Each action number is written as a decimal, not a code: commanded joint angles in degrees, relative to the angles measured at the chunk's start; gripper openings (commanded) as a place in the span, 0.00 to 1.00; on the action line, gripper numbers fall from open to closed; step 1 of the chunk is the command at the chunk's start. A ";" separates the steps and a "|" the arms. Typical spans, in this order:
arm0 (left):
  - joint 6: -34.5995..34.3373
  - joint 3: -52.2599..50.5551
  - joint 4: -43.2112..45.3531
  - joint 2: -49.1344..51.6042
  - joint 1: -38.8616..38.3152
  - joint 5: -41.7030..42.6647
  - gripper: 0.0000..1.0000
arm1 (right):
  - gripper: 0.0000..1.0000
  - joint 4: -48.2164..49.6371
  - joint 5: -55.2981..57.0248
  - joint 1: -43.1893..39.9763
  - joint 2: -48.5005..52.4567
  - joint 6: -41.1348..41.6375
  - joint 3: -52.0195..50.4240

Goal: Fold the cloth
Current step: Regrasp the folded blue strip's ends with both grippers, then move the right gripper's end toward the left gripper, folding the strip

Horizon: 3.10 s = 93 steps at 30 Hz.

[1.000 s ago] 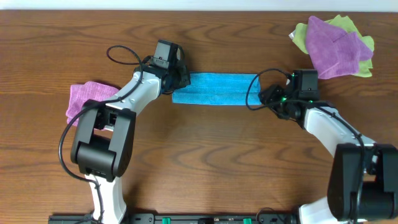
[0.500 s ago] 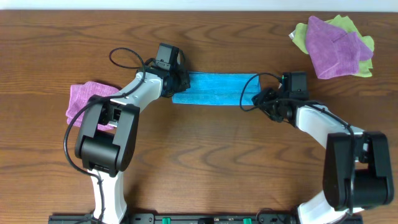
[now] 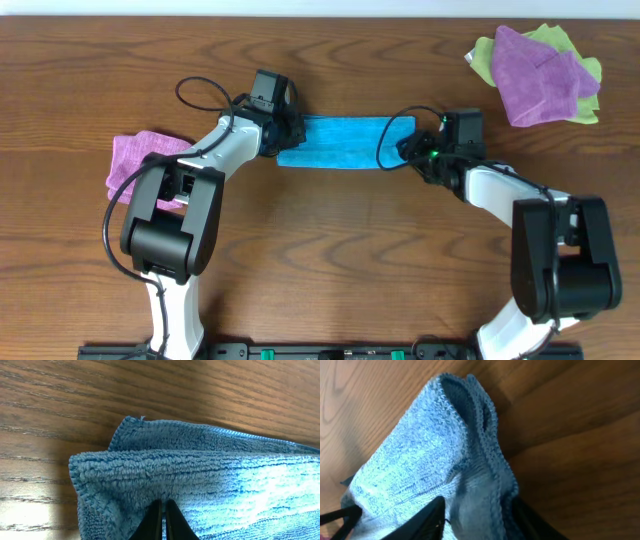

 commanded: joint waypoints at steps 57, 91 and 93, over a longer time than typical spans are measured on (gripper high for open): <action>2.01 3.02 -3.41 0.66 0.13 0.74 0.06 | 0.01 -1.92 1.97 21.64 -4.35 -8.39 10.60; 8.44 21.92 -24.55 0.24 6.86 -5.73 0.06 | 0.01 -1.81 7.17 25.40 -3.58 -8.70 13.38; 8.41 22.29 -24.94 -0.39 7.63 -5.73 0.06 | 0.01 -1.95 7.21 25.68 -2.25 -8.70 14.47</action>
